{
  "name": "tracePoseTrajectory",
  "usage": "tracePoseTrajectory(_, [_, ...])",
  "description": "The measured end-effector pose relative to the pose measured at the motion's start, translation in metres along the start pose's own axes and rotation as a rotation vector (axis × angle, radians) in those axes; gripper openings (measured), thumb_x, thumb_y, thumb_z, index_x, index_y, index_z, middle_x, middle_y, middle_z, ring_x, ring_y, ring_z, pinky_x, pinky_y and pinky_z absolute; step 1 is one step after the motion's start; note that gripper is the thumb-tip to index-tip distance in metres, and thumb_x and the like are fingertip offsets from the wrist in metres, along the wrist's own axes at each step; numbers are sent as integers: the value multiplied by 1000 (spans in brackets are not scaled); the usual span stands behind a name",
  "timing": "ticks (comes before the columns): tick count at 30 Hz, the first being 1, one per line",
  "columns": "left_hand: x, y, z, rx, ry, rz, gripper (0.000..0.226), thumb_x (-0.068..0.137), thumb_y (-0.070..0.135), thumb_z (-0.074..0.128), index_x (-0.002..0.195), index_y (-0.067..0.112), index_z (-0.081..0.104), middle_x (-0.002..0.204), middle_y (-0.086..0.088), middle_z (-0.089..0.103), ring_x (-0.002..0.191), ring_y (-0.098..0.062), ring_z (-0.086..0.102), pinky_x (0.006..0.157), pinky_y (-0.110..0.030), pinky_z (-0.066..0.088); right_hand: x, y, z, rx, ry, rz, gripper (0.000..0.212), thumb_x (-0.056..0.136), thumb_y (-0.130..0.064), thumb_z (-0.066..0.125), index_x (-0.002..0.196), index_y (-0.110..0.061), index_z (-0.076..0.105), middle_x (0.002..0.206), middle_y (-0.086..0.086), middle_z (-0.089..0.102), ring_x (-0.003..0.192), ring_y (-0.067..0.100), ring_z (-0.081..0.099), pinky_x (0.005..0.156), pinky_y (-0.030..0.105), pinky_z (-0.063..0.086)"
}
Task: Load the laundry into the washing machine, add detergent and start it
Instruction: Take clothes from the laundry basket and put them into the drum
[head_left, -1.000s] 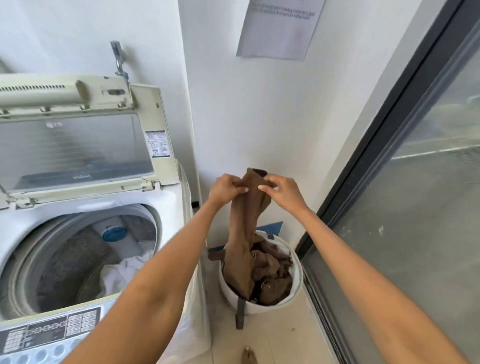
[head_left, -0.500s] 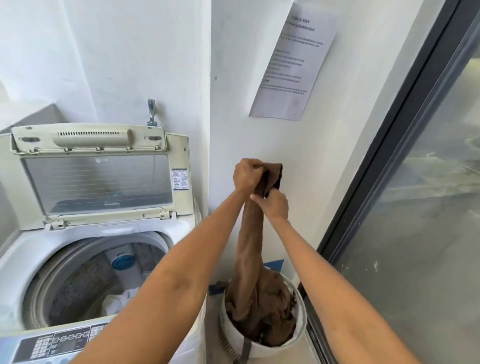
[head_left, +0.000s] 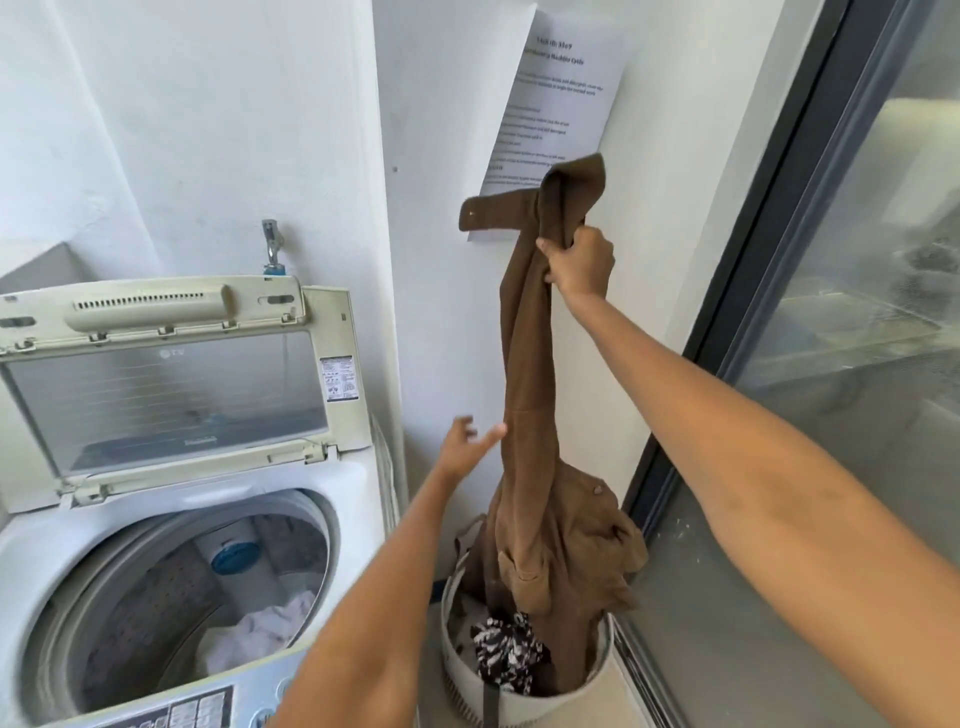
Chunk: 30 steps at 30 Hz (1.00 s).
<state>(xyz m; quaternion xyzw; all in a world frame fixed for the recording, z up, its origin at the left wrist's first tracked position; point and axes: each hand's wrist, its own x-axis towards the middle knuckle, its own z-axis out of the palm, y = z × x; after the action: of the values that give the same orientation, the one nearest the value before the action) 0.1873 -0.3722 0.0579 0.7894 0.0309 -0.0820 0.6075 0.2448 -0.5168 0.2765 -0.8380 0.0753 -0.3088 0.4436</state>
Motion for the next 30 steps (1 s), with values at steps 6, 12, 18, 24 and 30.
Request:
tracePoseTrajectory(6, [13, 11, 50, 93, -18, 48, 55, 81, 46, 68, 119, 9, 58, 115, 0, 62, 107, -20, 60, 89, -32, 51, 24, -25, -10, 123, 62, -19, 47, 83, -28, 70, 57, -17, 33, 64, 4, 60, 60, 30, 70, 57, 28, 49])
tracePoseTrajectory(12, [37, 41, 57, 25, 268, 13, 26, 88, 30, 56, 102, 12, 69, 99, -12, 72, 95, -30, 66, 84, -36, 53, 34, -5, -32, 164, 130, -3, 47, 85, -28, 69, 58, -18, 31, 73, 5, 59, 66, 30, 70, 44, 13, 43])
tracePoseTrajectory(18, [70, 72, 53, -149, 370, -42, 25, 84, 33, 61, 97, 13, 69, 94, -13, 72, 89, -33, 68, 84, -41, 56, 25, 57, -22, 162, -12, 91, 32, 83, -29, 71, 94, 0, 60, 103, 21, 67, 94, 37, 66, 85, 48, 54])
tracePoseTrajectory(24, [94, 86, 40, -361, 465, -126, 23, 81, 25, 62, 93, 6, 68, 95, -18, 69, 90, -36, 67, 85, -47, 56, -22, 110, -6, 212, -250, 148, 30, 86, -13, 66, 112, 2, 61, 111, 17, 65, 103, 24, 61, 95, 36, 48])
tracePoseTrajectory(30, [102, 115, 30, -501, 484, -82, 28, 83, 18, 61, 101, -3, 64, 105, -26, 66, 75, -31, 64, 72, -33, 54, -86, 186, 20, -112, -537, 359, 81, 79, -27, 74, 143, -3, 30, 146, 13, 38, 135, 32, 38, 111, 40, 33])
